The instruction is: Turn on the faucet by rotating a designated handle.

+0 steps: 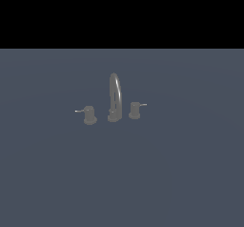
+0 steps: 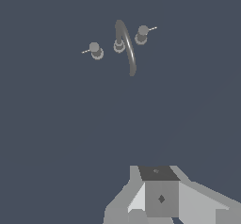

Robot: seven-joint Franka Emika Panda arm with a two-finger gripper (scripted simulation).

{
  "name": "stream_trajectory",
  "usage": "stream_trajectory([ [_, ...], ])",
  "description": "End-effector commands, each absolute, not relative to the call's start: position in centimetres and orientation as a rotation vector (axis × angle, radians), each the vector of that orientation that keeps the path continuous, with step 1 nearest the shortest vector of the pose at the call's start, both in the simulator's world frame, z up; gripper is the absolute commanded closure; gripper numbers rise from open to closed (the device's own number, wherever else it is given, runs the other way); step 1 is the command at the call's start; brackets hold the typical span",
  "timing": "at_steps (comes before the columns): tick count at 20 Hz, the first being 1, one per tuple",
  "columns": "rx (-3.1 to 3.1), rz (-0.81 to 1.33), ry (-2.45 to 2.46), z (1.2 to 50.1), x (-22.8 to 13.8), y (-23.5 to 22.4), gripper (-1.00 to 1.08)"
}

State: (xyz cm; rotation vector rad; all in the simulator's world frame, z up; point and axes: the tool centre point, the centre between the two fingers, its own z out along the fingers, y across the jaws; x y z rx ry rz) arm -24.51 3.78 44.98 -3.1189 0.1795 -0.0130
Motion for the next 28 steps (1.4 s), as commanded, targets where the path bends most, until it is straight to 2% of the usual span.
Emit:
stream_trajectory([
  [1,-3.115,-0.012,0.245,43.7,-24.0,4.8,1.08],
  [28,-2.942,-0.002,1.044,27.2,-13.4,15.0,1.08],
])
